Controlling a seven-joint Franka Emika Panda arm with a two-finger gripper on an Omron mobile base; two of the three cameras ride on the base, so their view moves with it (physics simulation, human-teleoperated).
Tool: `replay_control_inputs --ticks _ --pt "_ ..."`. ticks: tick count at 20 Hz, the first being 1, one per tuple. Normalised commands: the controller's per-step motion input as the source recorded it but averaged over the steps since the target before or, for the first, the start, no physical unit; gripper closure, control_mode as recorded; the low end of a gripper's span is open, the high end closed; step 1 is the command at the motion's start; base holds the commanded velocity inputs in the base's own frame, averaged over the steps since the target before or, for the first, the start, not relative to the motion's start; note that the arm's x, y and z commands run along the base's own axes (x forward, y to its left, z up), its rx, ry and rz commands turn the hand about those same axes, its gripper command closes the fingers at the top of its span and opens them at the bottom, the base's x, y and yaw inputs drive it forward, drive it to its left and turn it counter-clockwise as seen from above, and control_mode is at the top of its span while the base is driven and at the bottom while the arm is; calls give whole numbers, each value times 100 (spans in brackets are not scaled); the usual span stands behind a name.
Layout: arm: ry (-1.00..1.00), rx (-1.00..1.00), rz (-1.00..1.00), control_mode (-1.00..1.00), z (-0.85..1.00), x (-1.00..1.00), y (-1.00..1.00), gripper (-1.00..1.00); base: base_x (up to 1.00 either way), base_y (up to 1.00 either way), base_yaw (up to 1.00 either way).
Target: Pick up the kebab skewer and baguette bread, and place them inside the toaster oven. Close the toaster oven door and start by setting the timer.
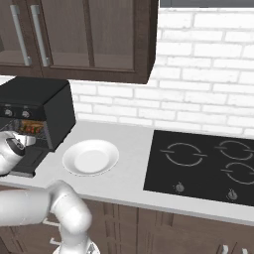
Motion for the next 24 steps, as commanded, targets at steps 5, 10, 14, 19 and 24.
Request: replay_control_inputs --ticks 5,10,14,19,24 --pt "0 0 0 -100 0 35 0 -100 0 0 0" --pt "0 0 0 -100 0 31 0 -100 0 0 0" --pt "0 0 0 -100 0 15 0 -100 0 0 0" --pt "0 0 0 -100 1 -47 0 -100 0 0 0" --pt "0 0 0 -100 12 -100 0 -100 0 0 0"
